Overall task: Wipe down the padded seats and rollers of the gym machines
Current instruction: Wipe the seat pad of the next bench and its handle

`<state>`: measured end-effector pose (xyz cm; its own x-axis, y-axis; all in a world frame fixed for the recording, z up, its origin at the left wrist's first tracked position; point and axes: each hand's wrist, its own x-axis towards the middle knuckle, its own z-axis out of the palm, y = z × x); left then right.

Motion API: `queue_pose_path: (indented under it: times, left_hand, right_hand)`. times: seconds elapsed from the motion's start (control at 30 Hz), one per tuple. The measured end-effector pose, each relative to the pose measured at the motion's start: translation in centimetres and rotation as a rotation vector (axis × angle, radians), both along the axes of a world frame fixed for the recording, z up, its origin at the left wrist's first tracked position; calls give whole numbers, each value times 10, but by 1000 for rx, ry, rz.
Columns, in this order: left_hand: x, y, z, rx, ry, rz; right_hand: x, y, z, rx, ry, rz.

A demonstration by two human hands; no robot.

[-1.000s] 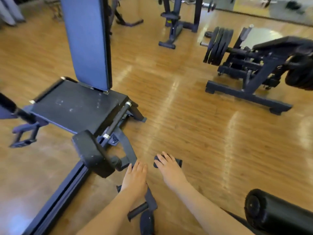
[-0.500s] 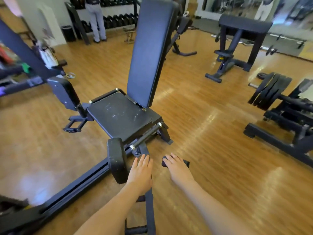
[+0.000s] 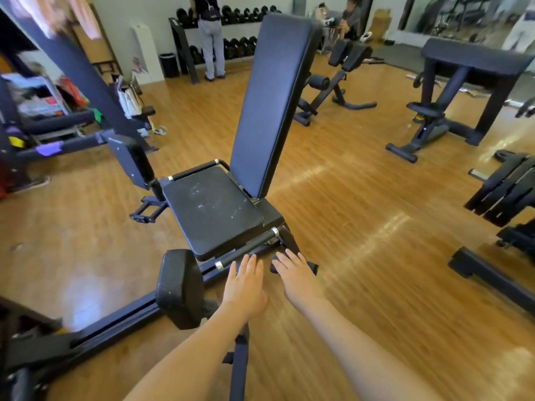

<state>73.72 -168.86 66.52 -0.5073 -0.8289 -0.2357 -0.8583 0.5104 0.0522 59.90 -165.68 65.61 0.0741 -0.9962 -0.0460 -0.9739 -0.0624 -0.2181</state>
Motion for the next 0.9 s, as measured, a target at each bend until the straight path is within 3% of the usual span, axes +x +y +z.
queue_pose_path:
  times: [0.6,0.9]
  left_hand:
    - [3,-204,-30,43,58,251]
    - [17,-321,-96,213,-19,510]
  right_hand:
    - [-15,-236,-29,49,-74,80]
    - [-14,-407,-102,197,-199,254]
